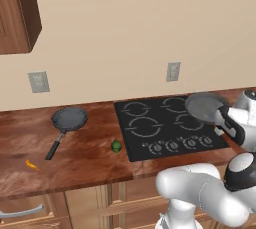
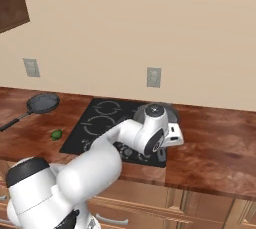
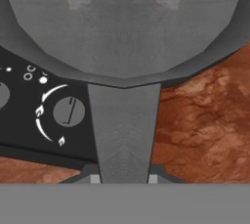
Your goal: Place both pans onto different burners. Then place the avocado and the shrimp on different pans.
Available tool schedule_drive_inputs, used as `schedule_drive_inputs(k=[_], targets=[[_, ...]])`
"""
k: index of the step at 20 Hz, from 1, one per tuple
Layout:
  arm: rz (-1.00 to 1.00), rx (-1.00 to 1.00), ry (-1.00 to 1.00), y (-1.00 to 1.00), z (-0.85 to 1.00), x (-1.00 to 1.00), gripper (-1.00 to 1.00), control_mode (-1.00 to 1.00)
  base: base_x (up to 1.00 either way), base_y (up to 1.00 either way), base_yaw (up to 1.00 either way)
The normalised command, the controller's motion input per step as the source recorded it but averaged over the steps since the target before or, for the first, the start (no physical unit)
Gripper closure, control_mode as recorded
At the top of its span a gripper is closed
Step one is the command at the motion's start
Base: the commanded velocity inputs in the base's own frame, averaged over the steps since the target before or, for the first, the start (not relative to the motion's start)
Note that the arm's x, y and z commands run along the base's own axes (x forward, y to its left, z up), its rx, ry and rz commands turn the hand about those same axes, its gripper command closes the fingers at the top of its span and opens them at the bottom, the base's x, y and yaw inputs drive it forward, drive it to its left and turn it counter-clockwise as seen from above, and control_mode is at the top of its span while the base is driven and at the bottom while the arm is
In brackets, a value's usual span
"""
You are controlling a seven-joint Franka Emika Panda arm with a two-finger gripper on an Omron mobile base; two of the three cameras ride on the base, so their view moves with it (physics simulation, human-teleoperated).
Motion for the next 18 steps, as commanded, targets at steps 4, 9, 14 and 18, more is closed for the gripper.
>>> schedule_drive_inputs(k=[4,9,14,18], targets=[[0.04,0.00,0.02,0.00,-0.09,0.00,1.00,-1.00,0.00,0.00,0.00],[0.05,0.00,0.03,0.00,-0.04,0.00,1.00,-1.00,0.00,0.00,0.00],[0.08,0.00,0.06,0.09,-0.05,0.09,1.00,-1.00,0.00,0.00,0.00],[0.08,0.00,0.07,0.09,-0.13,0.09,1.00,-1.00,0.00,0.00,0.00]])
